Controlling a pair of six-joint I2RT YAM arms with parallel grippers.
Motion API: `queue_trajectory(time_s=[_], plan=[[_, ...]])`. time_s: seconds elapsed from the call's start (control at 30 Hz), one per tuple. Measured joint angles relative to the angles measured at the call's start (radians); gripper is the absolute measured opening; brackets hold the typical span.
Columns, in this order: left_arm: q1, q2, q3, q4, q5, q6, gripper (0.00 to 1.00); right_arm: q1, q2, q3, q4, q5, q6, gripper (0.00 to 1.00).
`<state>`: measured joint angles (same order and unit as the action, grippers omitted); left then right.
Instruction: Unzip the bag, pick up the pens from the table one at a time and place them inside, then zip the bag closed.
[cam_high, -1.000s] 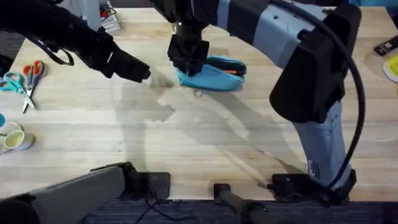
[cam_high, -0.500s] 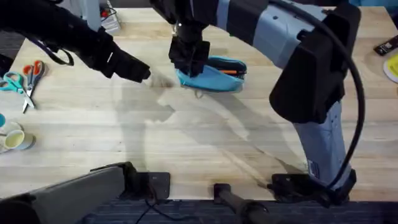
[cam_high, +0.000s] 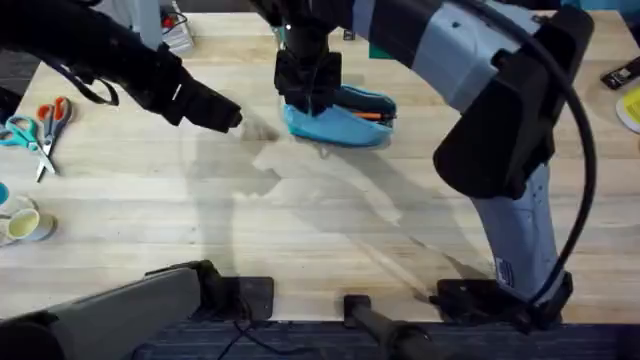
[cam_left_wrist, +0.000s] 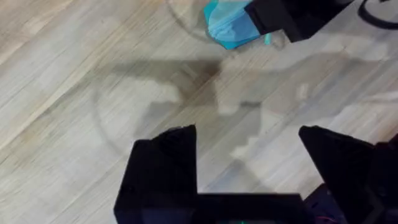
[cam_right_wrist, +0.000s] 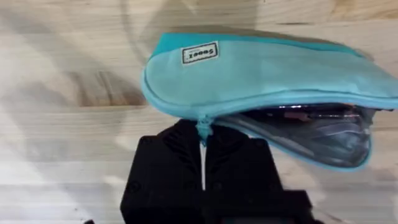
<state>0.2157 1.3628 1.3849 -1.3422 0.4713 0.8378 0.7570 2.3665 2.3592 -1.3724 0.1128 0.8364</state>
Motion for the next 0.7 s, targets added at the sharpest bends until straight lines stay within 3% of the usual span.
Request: queue_trajectory(time_s=[0.7], plan=[[0.000,0.000,0.000,0.005,0.000,0.000,0.993,0.000,0.000,0.033,-0.057,-0.004,-0.034,0.033]])
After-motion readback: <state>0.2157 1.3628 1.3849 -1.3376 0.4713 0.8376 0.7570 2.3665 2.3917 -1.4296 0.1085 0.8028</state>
